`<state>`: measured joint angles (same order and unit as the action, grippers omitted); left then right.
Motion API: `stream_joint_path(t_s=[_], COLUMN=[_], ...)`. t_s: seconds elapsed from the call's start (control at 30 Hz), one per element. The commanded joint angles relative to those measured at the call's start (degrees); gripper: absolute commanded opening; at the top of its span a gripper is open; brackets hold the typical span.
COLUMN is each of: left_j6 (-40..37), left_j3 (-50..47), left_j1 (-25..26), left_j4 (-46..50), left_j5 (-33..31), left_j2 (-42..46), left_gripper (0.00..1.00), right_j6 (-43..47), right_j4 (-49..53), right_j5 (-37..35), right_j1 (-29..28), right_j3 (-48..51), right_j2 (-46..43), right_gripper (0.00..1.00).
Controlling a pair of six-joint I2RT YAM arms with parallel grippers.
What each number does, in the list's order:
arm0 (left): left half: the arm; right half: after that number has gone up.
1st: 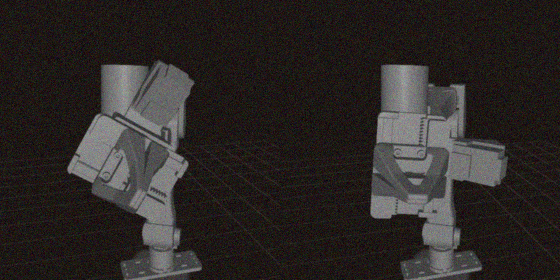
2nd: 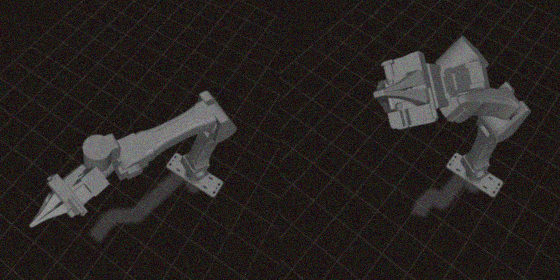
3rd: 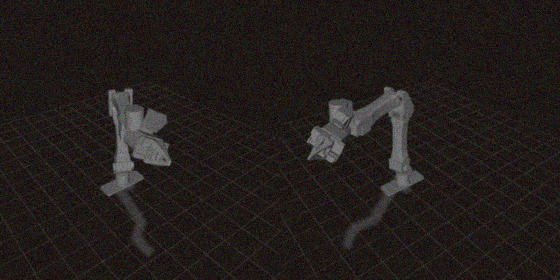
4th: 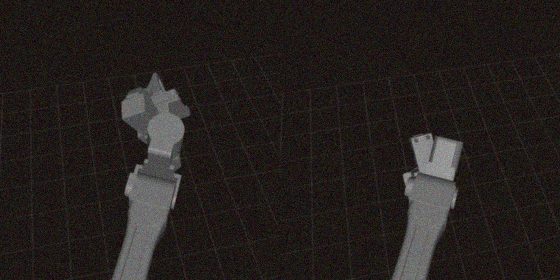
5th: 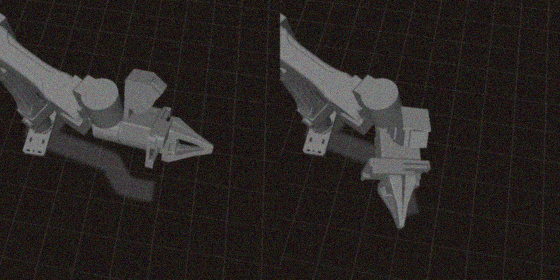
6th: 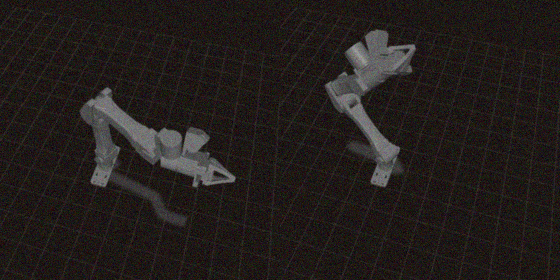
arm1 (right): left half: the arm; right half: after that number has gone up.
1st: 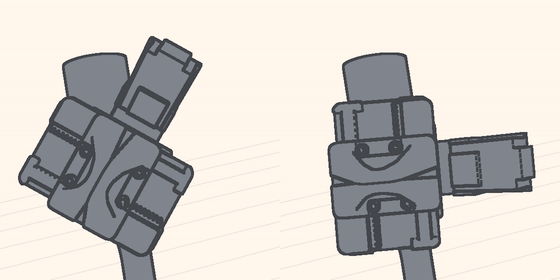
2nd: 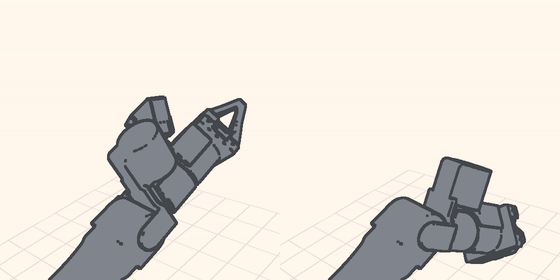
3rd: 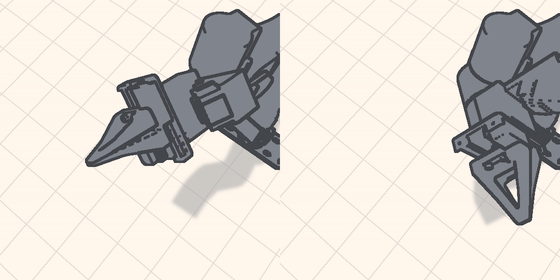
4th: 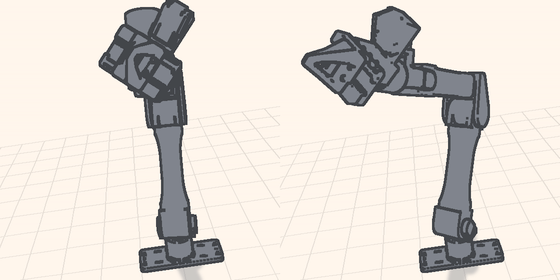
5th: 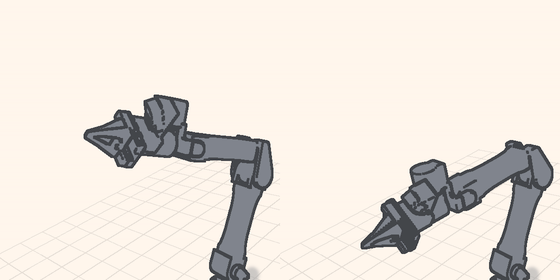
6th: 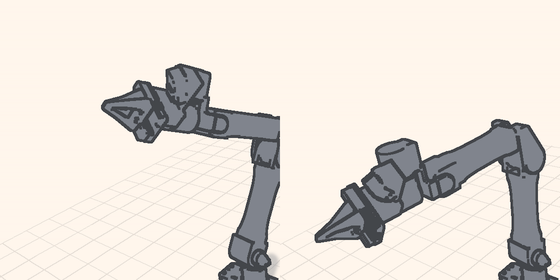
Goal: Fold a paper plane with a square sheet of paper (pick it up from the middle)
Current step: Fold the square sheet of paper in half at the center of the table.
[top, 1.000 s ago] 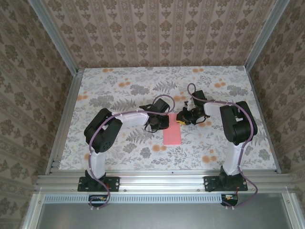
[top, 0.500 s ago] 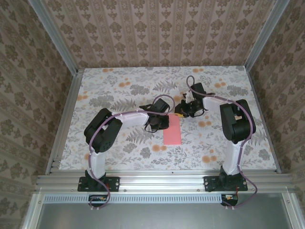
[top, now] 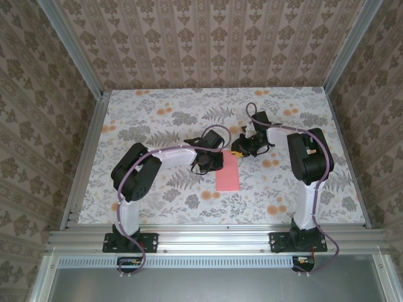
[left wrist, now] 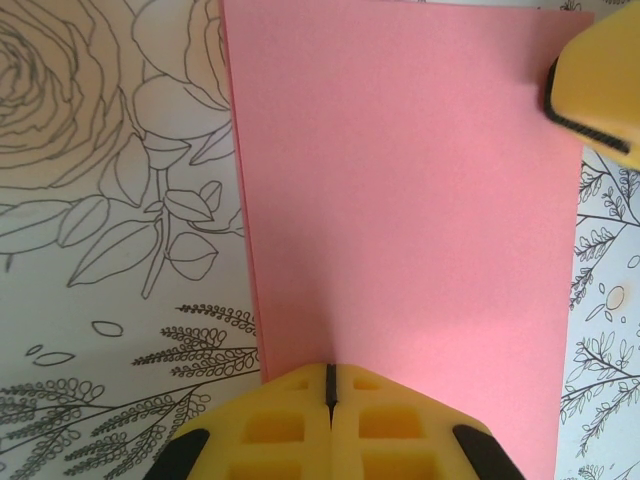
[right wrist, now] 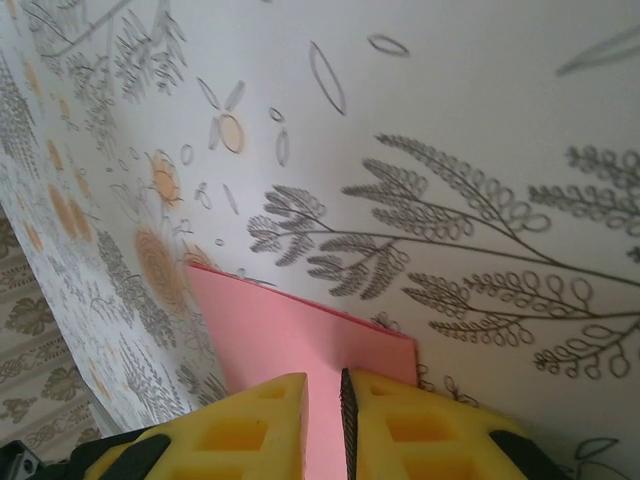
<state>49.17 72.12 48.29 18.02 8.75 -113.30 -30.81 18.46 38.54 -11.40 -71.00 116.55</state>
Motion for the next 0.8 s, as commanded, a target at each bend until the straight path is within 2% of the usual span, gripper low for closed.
stream_joint_path(t_s=[0.0,0.27,0.5,0.57,0.7,0.77], left_j6=[-1.5,-1.4,-1.9,-2.0,-2.3,-2.2], left_j3=[-0.8,-1.0,-1.3,-1.1,-0.2,-0.6], left_j1=[0.4,0.5,0.5,0.6,0.5,0.5], left_j4=[6.8,6.5,5.1,5.0,5.5,5.5], left_j5=[-1.3,-1.3,-0.8,-0.8,-1.5,-2.3], left_j2=[-1.7,-1.4,0.7,2.2,7.0,9.7], left_gripper=[0.00,0.00,0.00,0.04,0.19,0.26], right_j6=[0.3,-0.1,0.6,1.6,4.3,5.4], right_j4=[1.8,-0.1,0.6,2.5,7.4,8.5], right_j5=[-0.9,-2.3,-1.9,-1.7,-2.9,-4.2], right_j1=[0.5,0.5,0.5,0.5,0.5,0.5], right_j3=[-2.6,-0.7,-0.1,-0.8,-1.9,-0.5], right_j2=[0.0,4.1,2.5,-0.2,-7.5,-11.5], right_gripper=[0.20,0.19,0.20,0.21,0.25,0.31])
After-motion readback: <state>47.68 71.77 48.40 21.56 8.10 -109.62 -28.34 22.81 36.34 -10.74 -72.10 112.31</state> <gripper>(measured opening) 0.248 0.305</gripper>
